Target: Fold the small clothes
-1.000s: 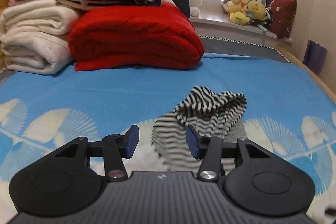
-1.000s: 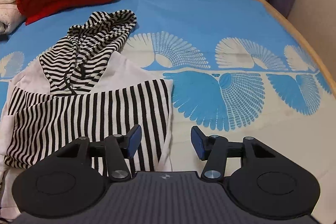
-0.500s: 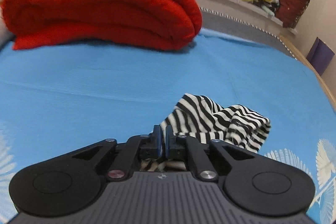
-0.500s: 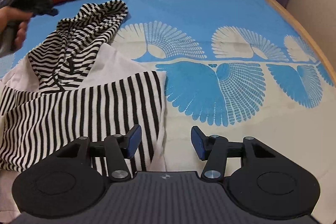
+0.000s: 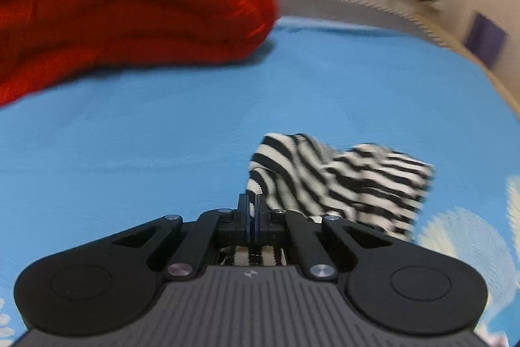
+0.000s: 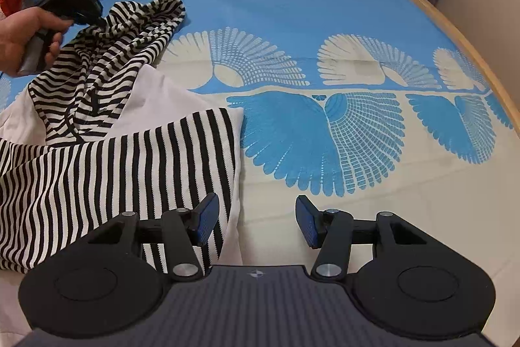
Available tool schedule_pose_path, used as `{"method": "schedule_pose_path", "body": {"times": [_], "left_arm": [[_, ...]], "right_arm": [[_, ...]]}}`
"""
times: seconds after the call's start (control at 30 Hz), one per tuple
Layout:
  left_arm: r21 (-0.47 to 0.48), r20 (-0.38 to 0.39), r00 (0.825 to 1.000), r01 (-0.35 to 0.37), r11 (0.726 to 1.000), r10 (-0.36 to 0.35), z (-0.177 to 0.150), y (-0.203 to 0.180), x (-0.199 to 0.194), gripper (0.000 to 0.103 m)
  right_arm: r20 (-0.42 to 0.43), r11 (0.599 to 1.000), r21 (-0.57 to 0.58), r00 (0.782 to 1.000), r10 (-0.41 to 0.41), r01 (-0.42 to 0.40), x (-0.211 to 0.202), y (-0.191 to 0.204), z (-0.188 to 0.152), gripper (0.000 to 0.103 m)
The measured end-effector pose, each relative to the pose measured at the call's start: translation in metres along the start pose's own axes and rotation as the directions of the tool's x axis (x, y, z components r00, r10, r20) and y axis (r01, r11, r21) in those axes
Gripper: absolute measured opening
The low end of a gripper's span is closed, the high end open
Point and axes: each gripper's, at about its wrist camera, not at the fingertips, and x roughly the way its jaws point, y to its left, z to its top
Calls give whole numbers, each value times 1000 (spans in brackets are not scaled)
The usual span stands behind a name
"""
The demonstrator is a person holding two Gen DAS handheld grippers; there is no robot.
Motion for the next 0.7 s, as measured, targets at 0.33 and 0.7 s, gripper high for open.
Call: {"method": "schedule_pose_path", "body": {"times": [0.33,0.7], "left_arm": [[289,182,924,277,916,-337,-164,-26,-292,1],[-223,18,974,224,949,-225,-222,54,-342,33]], "right_arm": [[90,993,110,996,23,-32,-29,-17,14,54],[186,938,285,972,147,-197,-55,-18,7,50]]}}
